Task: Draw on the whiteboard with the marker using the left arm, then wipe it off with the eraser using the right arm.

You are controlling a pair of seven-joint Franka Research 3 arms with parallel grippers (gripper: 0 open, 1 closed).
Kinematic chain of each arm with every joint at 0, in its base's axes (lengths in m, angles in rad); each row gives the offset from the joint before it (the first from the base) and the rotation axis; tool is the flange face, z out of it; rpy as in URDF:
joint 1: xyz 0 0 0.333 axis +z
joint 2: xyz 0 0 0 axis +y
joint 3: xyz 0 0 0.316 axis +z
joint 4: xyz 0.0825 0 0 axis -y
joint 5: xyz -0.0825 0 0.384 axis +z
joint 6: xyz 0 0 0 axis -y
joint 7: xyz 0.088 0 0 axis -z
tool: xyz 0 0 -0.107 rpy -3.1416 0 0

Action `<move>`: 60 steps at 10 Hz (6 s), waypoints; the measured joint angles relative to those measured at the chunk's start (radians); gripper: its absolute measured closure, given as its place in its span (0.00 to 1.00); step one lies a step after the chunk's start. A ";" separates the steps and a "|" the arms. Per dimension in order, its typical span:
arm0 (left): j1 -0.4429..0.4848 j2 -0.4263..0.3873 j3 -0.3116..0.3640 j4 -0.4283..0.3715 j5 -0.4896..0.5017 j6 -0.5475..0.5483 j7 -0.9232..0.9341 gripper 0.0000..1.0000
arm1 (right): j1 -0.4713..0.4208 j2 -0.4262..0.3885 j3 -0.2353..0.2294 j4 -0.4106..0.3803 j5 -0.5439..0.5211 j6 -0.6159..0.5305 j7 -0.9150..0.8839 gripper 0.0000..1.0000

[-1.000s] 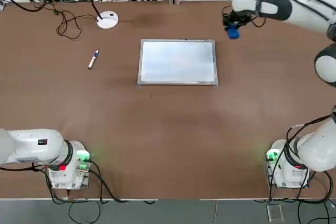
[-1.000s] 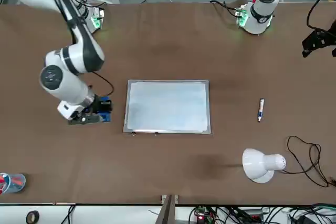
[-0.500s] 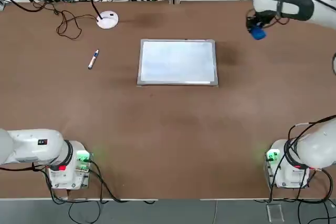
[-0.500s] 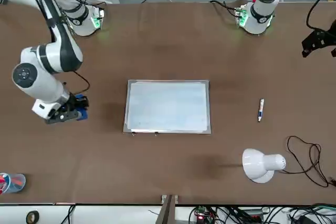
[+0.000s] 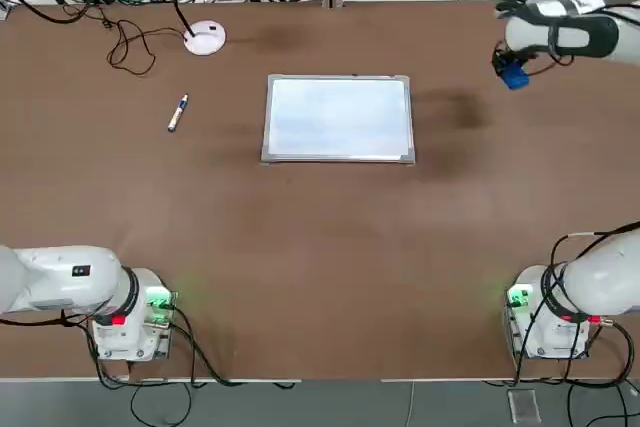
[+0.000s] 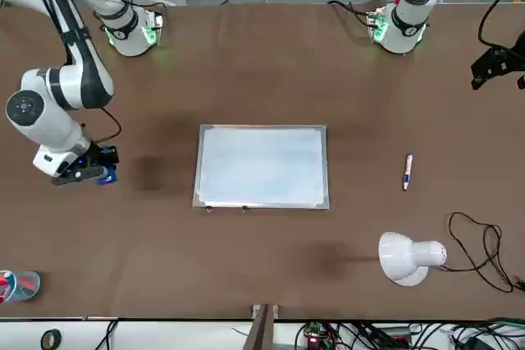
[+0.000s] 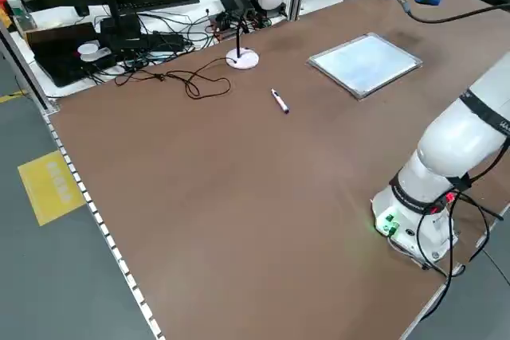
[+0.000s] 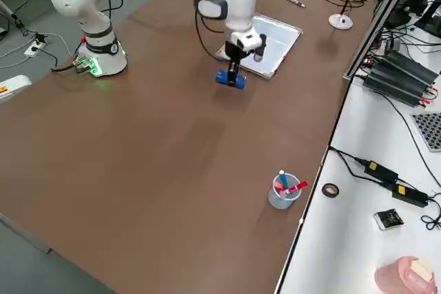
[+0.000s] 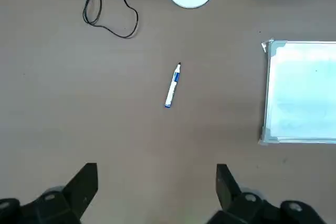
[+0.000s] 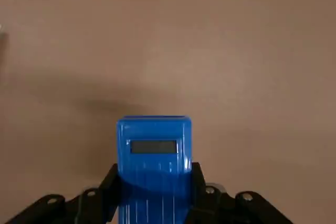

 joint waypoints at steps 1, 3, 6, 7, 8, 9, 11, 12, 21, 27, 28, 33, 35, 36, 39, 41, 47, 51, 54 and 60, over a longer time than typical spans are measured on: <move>0.000 0.000 0.000 -0.001 0.000 0.000 0.000 0.00 | -0.036 0.001 0.000 -0.028 -0.001 0.052 -0.001 0.44; 0.000 0.000 0.000 -0.001 0.000 0.000 0.000 0.00 | -0.106 0.009 0.000 -0.057 -0.001 0.106 -0.009 0.44; 0.000 0.000 -0.001 -0.002 0.000 0.000 0.002 0.00 | -0.154 0.050 0.000 -0.069 -0.001 0.168 -0.015 0.44; 0.000 0.000 -0.001 -0.002 0.000 0.000 0.003 0.00 | -0.159 0.075 0.000 -0.070 -0.001 0.203 -0.015 0.44; 0.000 0.000 -0.001 -0.003 0.000 0.000 0.005 0.00 | -0.162 0.105 0.001 -0.071 -0.001 0.239 -0.014 0.44; 0.000 0.000 -0.001 -0.003 0.000 0.000 0.006 0.00 | -0.164 0.136 0.001 -0.071 -0.001 0.274 -0.014 0.44; 0.000 0.001 -0.001 -0.004 0.000 0.000 0.006 0.00 | -0.169 0.189 0.001 -0.070 -0.001 0.325 -0.012 0.44; 0.000 0.001 -0.001 -0.004 0.000 0.000 0.006 0.00 | -0.172 0.206 0.001 -0.070 -0.001 0.341 -0.012 0.44; 0.000 0.001 -0.001 -0.004 0.000 0.000 0.006 0.00 | -0.183 0.233 0.002 -0.065 0.001 0.370 -0.003 0.39; 0.000 0.001 -0.001 -0.004 0.000 0.000 0.006 0.00 | -0.184 0.233 0.003 -0.062 0.001 0.370 0.011 0.17; 0.000 0.001 -0.001 -0.004 0.000 0.000 0.006 0.00 | -0.184 0.233 0.003 -0.062 0.001 0.370 0.014 0.17; 0.000 0.001 -0.001 -0.004 0.000 0.000 0.007 0.00 | -0.184 0.231 0.008 -0.042 0.001 0.341 0.070 0.00; 0.000 0.001 -0.001 -0.004 0.000 0.000 0.007 0.00 | -0.183 0.209 0.012 0.005 0.001 0.248 0.109 0.00; 0.000 0.001 -0.001 -0.004 0.000 0.000 0.007 0.00 | -0.181 0.186 0.015 0.029 0.001 0.194 0.130 0.00; -0.001 0.001 -0.003 -0.003 0.000 0.000 0.008 0.00 | -0.168 0.081 0.022 0.072 0.001 0.023 0.163 0.00; -0.002 0.001 -0.006 -0.003 0.000 0.000 0.008 0.00 | -0.158 0.007 0.026 0.091 0.001 -0.113 0.169 0.00; -0.001 0.018 -0.007 0.029 0.000 0.000 0.008 0.00 | -0.008 -0.181 0.034 0.200 0.001 -0.514 0.386 0.00; -0.001 0.028 -0.006 0.043 0.000 0.000 0.008 0.00 | 0.044 -0.227 0.034 0.329 0.000 -0.665 0.418 0.00; 0.000 0.029 -0.006 0.045 0.000 0.000 0.008 0.00 | 0.018 -0.229 0.017 0.456 0.000 -0.740 0.333 0.00; 0.000 0.036 -0.006 0.047 0.000 0.000 0.008 0.00 | -0.079 -0.228 0.007 0.582 0.000 -0.861 0.253 0.00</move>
